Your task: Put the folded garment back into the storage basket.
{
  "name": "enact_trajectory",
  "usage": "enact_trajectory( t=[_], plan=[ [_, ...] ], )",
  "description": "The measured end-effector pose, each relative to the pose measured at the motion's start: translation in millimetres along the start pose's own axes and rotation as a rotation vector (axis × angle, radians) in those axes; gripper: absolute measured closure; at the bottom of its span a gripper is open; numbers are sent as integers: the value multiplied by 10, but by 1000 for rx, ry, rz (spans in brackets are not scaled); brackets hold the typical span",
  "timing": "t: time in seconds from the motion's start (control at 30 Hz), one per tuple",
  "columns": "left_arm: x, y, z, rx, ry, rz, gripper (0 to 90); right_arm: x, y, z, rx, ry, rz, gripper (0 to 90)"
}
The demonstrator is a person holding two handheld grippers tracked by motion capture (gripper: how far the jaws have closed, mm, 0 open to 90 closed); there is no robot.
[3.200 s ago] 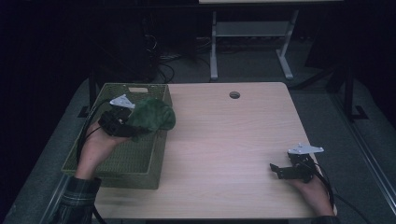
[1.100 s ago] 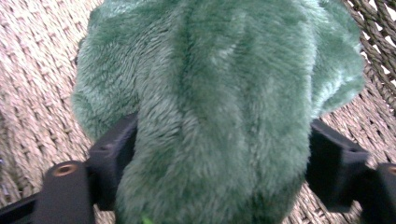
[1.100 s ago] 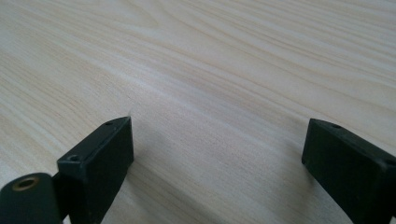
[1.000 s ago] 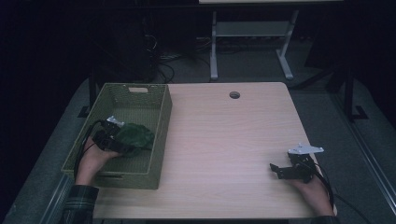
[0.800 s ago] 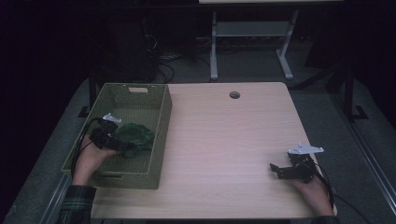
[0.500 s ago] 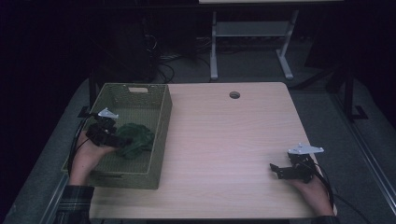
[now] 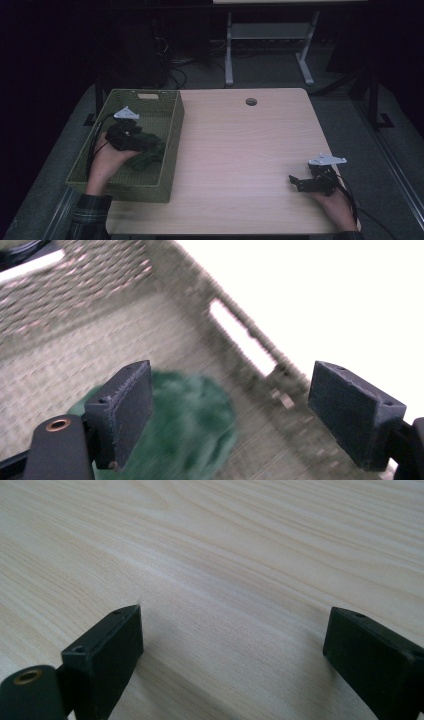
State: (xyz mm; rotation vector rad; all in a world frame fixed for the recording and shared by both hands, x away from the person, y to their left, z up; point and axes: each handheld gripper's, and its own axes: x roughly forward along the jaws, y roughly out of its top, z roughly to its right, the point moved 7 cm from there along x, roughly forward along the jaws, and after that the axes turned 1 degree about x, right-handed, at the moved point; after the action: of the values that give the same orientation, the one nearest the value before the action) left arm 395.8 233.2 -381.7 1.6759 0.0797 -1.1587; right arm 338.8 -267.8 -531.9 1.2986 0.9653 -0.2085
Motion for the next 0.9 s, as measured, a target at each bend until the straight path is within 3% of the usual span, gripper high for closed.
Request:
enact_trajectory(
  t=[0.2,0.37,0.73,0.9],
  plan=[
    [62,214,260,0,-65,56,176,0,0,0,0,0,0,86],
    [141,347,484,11,-94,88,179,0,0,0,0,0,0,86],
    [472,501,1031,76,-154,90,186,0,0,1,0,0,0,87],
    [646,507,1253,96,-168,86,141,0,0,1,0,0,0,86]
  ],
)
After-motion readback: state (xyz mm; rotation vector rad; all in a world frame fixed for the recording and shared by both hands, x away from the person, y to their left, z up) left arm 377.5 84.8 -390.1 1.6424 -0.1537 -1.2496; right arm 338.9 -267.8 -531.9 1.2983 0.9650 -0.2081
